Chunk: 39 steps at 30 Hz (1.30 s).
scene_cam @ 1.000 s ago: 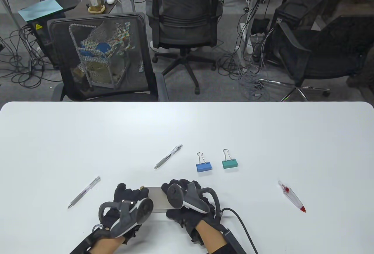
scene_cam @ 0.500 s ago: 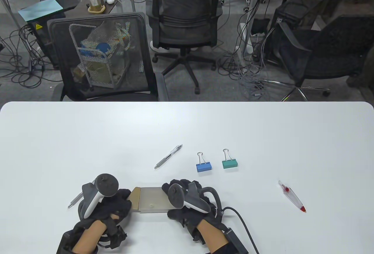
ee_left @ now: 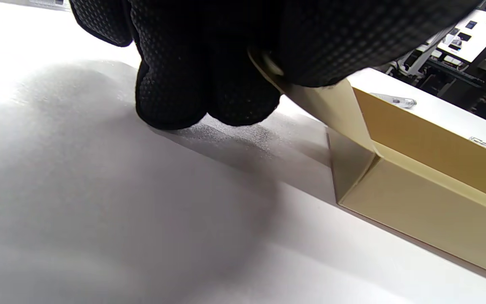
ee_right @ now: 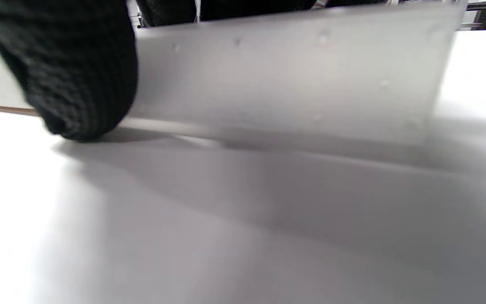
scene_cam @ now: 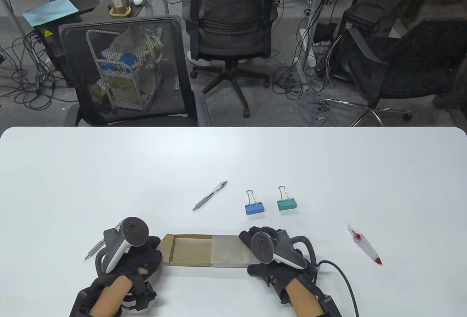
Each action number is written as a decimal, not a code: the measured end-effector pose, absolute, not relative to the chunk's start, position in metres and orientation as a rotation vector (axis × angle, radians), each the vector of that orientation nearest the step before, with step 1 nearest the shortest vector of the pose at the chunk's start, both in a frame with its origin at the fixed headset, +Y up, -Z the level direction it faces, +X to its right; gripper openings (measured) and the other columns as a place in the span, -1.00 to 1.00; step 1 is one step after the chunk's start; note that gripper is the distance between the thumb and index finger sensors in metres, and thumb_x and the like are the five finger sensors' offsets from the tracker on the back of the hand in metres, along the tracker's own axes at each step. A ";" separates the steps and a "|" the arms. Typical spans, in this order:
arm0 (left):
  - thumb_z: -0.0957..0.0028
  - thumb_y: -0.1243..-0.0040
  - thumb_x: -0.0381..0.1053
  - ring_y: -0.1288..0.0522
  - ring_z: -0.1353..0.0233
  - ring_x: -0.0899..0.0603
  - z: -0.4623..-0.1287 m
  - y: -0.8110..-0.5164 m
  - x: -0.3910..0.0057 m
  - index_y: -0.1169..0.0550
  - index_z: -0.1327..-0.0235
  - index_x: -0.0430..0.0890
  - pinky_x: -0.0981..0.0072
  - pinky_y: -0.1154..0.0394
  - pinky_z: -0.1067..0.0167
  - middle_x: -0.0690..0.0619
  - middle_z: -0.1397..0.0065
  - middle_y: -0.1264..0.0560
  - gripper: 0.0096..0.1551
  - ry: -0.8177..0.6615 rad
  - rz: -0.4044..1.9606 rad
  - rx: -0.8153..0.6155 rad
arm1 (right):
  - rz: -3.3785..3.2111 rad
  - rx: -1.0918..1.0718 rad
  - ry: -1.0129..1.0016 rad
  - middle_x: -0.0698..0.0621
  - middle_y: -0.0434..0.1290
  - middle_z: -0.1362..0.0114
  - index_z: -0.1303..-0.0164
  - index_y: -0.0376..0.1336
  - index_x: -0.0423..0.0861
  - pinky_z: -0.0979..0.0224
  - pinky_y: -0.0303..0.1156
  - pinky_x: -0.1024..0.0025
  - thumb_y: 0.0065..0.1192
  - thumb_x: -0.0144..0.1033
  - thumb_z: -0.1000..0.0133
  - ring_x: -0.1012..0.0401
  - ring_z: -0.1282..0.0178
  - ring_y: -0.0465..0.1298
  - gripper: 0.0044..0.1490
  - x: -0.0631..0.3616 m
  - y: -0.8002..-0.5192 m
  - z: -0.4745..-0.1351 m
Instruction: Pack snap-button pull-out pencil case
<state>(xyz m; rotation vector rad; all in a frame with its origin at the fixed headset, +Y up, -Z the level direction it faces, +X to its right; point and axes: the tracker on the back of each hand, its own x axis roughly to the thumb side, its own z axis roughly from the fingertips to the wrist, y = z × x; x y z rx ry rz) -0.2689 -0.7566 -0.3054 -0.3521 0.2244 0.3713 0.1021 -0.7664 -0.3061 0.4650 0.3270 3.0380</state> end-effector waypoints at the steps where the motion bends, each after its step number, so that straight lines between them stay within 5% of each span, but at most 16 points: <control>1: 0.18 -0.38 0.13 -0.73 -0.15 -0.07 -0.306 -0.757 -0.270 -0.61 -0.20 0.08 -0.16 -0.34 -0.54 0.15 -0.08 -0.71 -0.40 0.228 0.369 -0.354 | 3.036 0.452 0.331 0.29 0.06 -0.74 -0.53 -0.04 0.43 -0.70 0.08 -0.13 0.48 0.21 0.22 0.13 -0.73 0.16 0.13 0.110 -0.766 -0.305; 20: 0.18 -0.34 0.27 -0.68 -0.28 -0.14 -0.298 -0.735 -0.262 -0.58 -0.27 0.11 -0.20 -0.28 -0.55 0.13 -0.21 -0.67 -0.31 0.136 0.368 -0.285 | 2.995 0.456 0.323 0.28 0.05 -0.74 -0.53 -0.04 0.42 -0.69 0.04 -0.14 0.49 0.19 0.21 0.11 -0.73 0.13 0.12 0.131 -0.768 -0.302; 26: 0.19 -0.31 0.34 -0.60 -0.41 -0.19 -0.295 -0.699 -0.262 -0.55 -0.32 0.14 -0.25 -0.20 -0.60 0.10 -0.34 -0.61 -0.25 0.129 0.283 -0.059 | 2.991 0.463 0.321 0.27 0.05 -0.75 -0.54 -0.04 0.40 -0.69 0.03 -0.15 0.48 0.18 0.20 0.10 -0.73 0.12 0.12 0.131 -0.768 -0.302; 31: 0.21 -0.33 0.35 -0.39 -0.66 -0.18 -0.303 -0.696 -0.271 -0.44 -0.43 0.24 -0.30 -0.05 -0.67 0.16 -0.57 -0.43 -0.16 0.145 0.137 0.109 | 2.988 0.467 0.317 0.26 0.04 -0.75 -0.54 -0.05 0.40 -0.69 0.03 -0.15 0.48 0.18 0.19 0.10 -0.73 0.12 0.12 0.132 -0.769 -0.301; 33: 0.24 -0.31 0.41 -0.10 -0.80 -0.19 -0.306 -0.706 -0.275 -0.14 -0.58 0.35 -0.32 0.08 -0.69 0.20 -0.76 -0.09 0.05 0.114 0.082 0.123 | 2.986 0.471 0.305 0.26 0.05 -0.75 -0.54 -0.04 0.39 -0.69 0.03 -0.15 0.48 0.18 0.20 0.10 -0.73 0.13 0.12 0.132 -0.769 -0.301; 35: 0.26 -0.29 0.44 0.12 -0.83 -0.19 -0.307 -0.715 -0.279 0.03 -0.59 0.40 -0.32 0.18 -0.69 0.24 -0.78 0.12 0.17 0.096 0.092 0.143 | 2.979 0.471 0.309 0.25 0.05 -0.75 -0.54 -0.04 0.39 -0.68 0.02 -0.15 0.48 0.18 0.20 0.10 -0.73 0.12 0.12 0.132 -0.770 -0.301; 39: 0.29 -0.26 0.48 0.23 -0.83 -0.17 -0.305 -0.726 -0.289 0.10 -0.57 0.43 -0.31 0.24 -0.69 0.26 -0.77 0.22 0.21 0.126 0.091 0.151 | 2.988 0.475 0.305 0.26 0.05 -0.75 -0.54 -0.05 0.39 -0.69 0.03 -0.14 0.48 0.20 0.19 0.10 -0.73 0.12 0.12 0.132 -0.769 -0.301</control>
